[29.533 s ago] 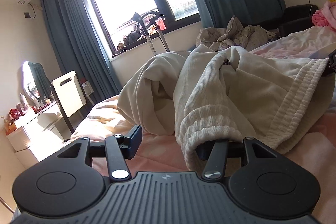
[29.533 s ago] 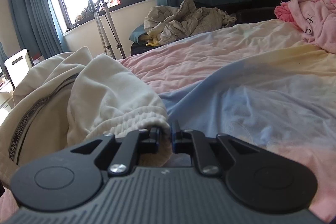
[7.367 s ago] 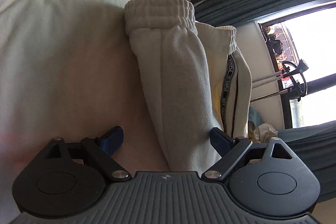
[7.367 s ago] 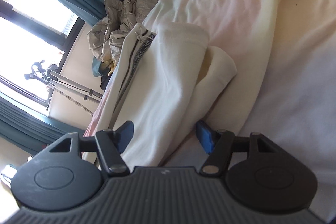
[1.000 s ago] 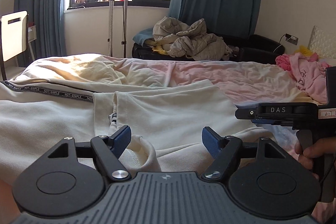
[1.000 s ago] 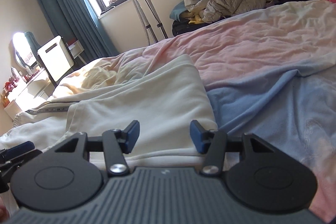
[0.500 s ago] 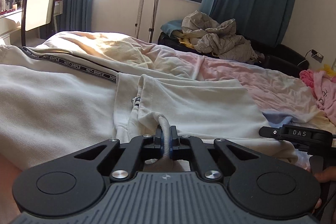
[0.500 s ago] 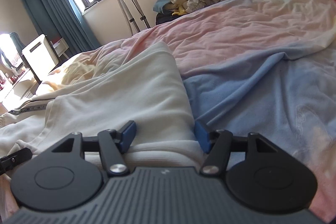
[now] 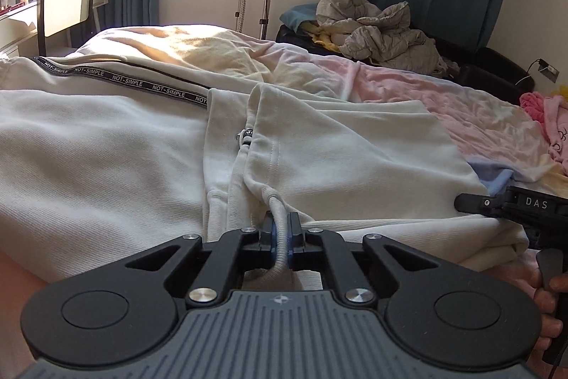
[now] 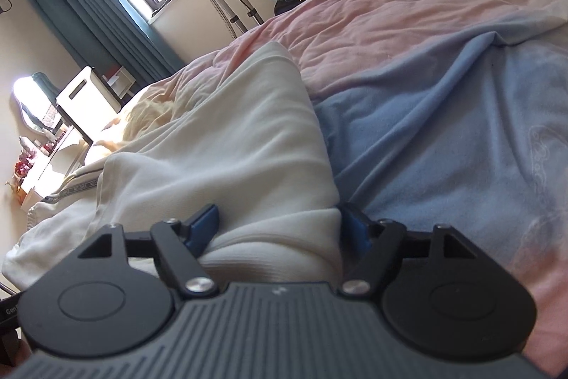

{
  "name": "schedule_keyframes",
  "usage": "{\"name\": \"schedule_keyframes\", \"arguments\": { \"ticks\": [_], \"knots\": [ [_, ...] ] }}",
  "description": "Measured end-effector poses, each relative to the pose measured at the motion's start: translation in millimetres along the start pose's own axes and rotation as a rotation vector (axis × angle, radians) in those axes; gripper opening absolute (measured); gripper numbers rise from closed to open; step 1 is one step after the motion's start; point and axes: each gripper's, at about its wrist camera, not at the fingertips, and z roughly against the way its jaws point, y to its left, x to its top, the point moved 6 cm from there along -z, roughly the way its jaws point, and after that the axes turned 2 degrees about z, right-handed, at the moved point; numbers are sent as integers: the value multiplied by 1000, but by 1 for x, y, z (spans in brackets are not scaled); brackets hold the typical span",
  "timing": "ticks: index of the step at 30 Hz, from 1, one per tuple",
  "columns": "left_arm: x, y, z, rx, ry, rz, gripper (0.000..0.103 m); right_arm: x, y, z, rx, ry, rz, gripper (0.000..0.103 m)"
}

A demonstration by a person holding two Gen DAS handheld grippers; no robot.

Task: Fold clothes

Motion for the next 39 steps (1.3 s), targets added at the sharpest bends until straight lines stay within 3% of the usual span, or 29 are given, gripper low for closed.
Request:
{"name": "schedule_keyframes", "arguments": {
  "ticks": [8, 10, 19, 27, 36, 39],
  "knots": [
    [14, -6, 24, 22, -126, -42, 21, -1, 2, -1, 8, 8, 3, 76],
    [16, -4, 21, 66, -126, -60, 22, -2, 2, -2, 10, 8, 3, 76],
    [7, 8, 2, 137, -70, -64, 22, -1, 5, 0, 62, -10, -13, 75],
    [3, 15, -9, 148, -32, -51, 22, 21, 23, 29, 313, -147, -102, 75],
    [4, 15, -11, 143, -25, -55, 22, 2, 2, -7, 266, -10, -224, 74],
    [5, 16, -13, 143, -22, -48, 22, 15, 20, 4, 354, -47, -181, 74]
  ]
}}
